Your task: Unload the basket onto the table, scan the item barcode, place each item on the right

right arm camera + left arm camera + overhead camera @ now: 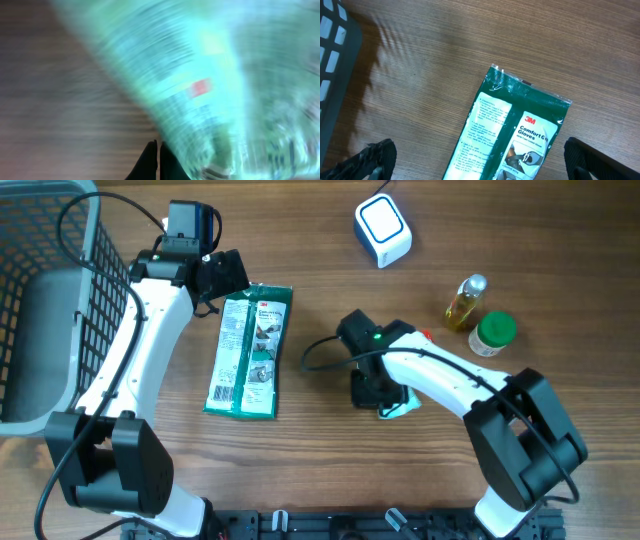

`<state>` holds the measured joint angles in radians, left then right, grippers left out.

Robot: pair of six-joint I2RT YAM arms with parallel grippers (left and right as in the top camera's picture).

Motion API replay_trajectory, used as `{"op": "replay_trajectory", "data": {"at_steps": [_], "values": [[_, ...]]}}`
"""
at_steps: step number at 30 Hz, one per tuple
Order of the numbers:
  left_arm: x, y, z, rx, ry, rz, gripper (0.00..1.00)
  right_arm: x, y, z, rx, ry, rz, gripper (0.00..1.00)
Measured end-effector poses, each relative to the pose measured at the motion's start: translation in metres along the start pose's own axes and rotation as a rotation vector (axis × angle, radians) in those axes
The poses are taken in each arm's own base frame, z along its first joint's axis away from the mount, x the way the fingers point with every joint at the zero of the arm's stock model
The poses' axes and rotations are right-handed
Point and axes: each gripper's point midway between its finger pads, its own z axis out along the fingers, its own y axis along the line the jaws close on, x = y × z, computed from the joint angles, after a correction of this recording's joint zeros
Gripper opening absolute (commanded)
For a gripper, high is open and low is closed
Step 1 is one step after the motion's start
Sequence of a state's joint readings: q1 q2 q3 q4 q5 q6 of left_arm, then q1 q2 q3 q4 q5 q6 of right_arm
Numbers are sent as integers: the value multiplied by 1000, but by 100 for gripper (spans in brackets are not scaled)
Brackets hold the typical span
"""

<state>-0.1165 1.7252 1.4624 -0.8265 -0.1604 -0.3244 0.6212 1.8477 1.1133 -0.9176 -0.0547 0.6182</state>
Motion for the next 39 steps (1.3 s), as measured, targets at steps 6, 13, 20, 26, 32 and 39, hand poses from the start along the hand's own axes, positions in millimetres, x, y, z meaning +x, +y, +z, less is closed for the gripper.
{"op": "replay_trajectory", "data": {"at_steps": [6,13,20,26,32,39], "values": [[0,0,0,0,0,0,100,-25,-40,-2,60,-43,124,10],[0,0,0,0,0,0,100,-43,8,-5,-177,-92,-8,13],[0,0,0,0,0,0,100,-70,-8,-7,-65,-227,54,15],[0,0,0,0,0,0,100,-89,-5,-13,-79,-313,94,27],[0,0,0,0,0,0,100,-69,31,-14,-284,-188,52,39],[0,0,0,0,0,0,100,-63,46,-18,-372,-147,34,52]]}}
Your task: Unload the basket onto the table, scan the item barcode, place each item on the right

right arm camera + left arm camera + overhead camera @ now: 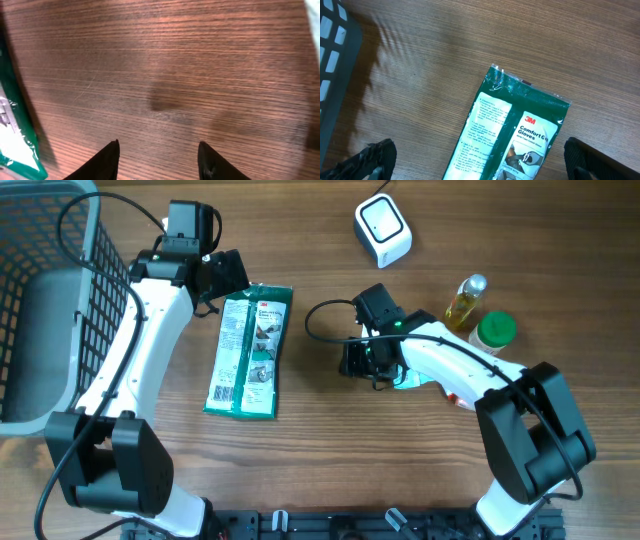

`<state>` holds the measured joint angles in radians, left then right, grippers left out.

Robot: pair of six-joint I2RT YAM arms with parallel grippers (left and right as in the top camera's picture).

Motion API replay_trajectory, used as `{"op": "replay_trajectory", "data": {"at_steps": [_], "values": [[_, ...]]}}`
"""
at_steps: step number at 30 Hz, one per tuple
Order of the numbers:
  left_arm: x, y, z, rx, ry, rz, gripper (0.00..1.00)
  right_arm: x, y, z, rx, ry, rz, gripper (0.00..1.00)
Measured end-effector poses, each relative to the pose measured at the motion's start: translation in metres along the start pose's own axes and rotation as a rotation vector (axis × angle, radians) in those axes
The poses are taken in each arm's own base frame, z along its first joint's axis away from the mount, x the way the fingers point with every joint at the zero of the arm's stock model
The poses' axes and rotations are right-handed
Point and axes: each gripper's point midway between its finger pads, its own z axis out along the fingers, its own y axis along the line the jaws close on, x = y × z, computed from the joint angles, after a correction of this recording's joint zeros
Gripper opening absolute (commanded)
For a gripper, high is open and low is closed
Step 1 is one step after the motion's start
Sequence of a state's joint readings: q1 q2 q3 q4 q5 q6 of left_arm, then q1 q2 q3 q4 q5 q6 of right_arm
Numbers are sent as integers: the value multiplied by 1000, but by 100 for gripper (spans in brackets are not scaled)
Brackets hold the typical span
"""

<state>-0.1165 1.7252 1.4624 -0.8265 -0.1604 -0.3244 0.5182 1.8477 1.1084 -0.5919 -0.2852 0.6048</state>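
A green 3M gloves pack [248,350] lies flat on the wooden table; its top end shows in the left wrist view [520,135]. My left gripper [218,275] hovers open over that top end, fingers [379,156] wide apart on either side of it. My right gripper [356,360] is open low over bare wood to the right of the pack, nothing between its fingers [111,159]. The pack's edge [11,140] shows at the left of the right wrist view. A small teal item [406,381] peeks out beneath the right arm. The white scanner [383,228] stands at the back.
A dark wire basket [45,300] fills the left side of the table. An oil bottle [465,302] and a green-lidded jar [493,332] stand at the right, behind the right arm. The right arm's cable loops [325,315] over the table between pack and scanner.
My right gripper was shut close against the teal item nearer the front edge; now it is open, farther back and left, over bare wood. The teal item lies under the arm. The left arm is unchanged.
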Motion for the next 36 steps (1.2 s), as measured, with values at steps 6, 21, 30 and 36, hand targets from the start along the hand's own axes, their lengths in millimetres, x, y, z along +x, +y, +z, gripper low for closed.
{"op": "replay_trajectory", "data": {"at_steps": [6,21,30,36], "values": [[0,0,0,0,0,0,100,-2,4,0,-17,-7,-4,52],[0,0,0,0,0,0,100,-4,5,0,-24,-16,-8,52],[0,0,0,0,0,0,100,-4,5,0,-24,-16,-8,52],[0,0,0,0,0,0,100,-4,5,0,-24,-16,-8,52]]}}
